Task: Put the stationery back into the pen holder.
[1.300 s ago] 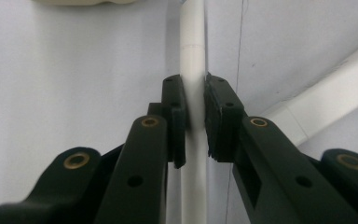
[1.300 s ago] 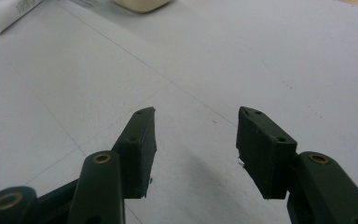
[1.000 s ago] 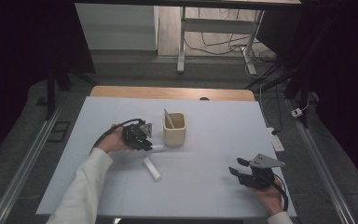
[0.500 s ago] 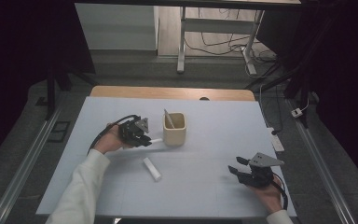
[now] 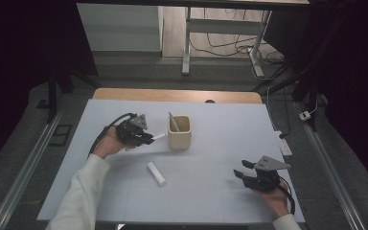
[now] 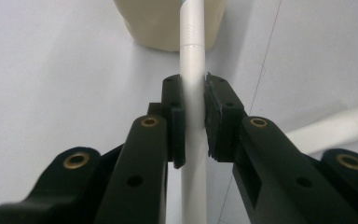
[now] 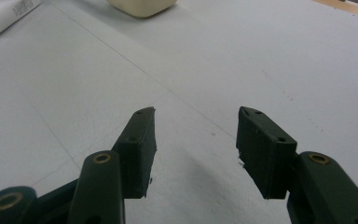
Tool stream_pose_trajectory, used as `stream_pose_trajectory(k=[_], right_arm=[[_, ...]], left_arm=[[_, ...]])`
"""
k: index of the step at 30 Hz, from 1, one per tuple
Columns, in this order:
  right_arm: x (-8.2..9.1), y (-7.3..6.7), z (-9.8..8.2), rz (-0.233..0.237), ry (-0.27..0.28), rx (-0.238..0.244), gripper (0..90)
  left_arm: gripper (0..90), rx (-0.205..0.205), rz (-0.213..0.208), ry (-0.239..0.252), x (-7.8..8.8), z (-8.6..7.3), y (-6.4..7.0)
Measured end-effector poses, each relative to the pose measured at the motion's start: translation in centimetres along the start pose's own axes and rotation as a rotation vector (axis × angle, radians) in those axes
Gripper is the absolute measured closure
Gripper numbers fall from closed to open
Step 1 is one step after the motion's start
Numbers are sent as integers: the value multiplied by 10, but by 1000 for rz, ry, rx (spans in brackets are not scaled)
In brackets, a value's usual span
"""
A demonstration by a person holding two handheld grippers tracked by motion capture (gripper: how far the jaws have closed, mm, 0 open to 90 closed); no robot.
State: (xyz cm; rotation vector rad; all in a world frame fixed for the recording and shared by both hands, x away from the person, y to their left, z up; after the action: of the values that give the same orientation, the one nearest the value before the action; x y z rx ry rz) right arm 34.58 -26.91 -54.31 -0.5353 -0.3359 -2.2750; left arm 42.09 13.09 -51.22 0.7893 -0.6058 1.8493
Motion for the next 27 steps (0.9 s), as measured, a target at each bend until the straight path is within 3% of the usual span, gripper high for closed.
stream_pose_trajectory(k=[27], right_arm=[[0, 0, 0, -7, -2, 0, 471]], left_arm=[[783, 77, 51, 136, 16, 13, -3]])
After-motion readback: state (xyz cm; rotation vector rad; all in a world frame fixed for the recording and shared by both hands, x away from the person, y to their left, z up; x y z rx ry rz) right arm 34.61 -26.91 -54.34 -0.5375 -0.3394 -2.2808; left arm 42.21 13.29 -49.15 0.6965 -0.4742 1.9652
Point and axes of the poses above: each handheld gripper's, and its own axes: x roughly backward along the jaws, z roughly out of its top, y roughly to its right, the point moved 6 cm from there along -x, roughly forward along the jaws, and after that the axes turned 5 degrees about y, right-handed, at the moved point
